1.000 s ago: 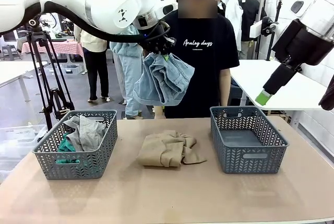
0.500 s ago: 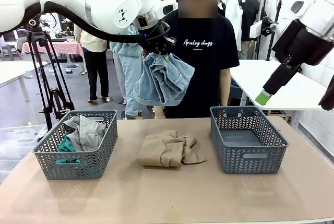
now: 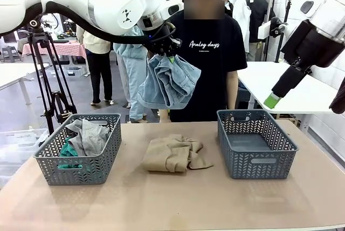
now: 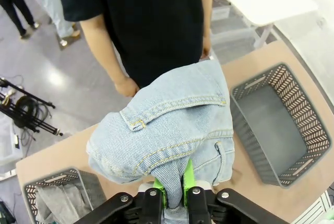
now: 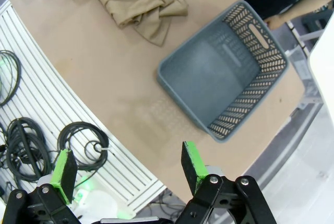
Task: Sort the tops and bottoms.
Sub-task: Lift clothes from the center of the table with your left hand, then sort the clothes according to human instructions.
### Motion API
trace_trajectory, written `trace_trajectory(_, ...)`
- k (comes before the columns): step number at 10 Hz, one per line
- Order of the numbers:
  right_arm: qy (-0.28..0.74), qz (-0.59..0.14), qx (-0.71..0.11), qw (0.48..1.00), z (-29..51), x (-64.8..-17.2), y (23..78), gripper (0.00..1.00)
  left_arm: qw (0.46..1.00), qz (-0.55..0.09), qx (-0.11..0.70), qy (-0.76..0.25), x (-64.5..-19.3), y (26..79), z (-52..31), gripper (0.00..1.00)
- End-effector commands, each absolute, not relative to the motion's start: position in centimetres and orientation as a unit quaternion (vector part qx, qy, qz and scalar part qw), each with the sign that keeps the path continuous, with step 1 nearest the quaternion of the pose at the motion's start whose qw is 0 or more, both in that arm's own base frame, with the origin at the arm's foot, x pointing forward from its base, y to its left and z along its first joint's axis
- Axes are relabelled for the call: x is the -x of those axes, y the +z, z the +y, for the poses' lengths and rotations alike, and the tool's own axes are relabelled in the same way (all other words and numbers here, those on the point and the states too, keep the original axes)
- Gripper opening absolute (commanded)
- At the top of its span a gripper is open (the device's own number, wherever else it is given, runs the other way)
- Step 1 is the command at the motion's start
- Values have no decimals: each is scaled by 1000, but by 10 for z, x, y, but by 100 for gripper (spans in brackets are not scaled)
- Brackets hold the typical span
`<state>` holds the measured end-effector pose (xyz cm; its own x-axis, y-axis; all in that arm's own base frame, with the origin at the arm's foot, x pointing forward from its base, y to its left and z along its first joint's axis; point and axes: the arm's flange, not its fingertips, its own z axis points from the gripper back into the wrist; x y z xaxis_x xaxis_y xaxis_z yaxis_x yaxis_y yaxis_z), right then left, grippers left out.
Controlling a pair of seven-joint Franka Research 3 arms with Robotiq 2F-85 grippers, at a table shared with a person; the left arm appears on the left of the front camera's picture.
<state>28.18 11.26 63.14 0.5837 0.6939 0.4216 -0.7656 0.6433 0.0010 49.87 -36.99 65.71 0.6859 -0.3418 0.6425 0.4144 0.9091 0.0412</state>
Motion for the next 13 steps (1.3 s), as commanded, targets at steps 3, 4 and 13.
trace_trajectory(3, 413, -186, -86, 887, 113, -283, 634, 100, 916, -342, 58, -202, -498, 664, -367, 0)
trace_trajectory(4, 413, -186, -86, 887, 113, -283, 634, 100, 916, -342, 58, -202, -498, 664, -367, 0)
trace_trajectory(13, 413, -186, -86, 887, 113, -283, 634, 100, 916, -342, 58, -202, -498, 664, -367, 0)
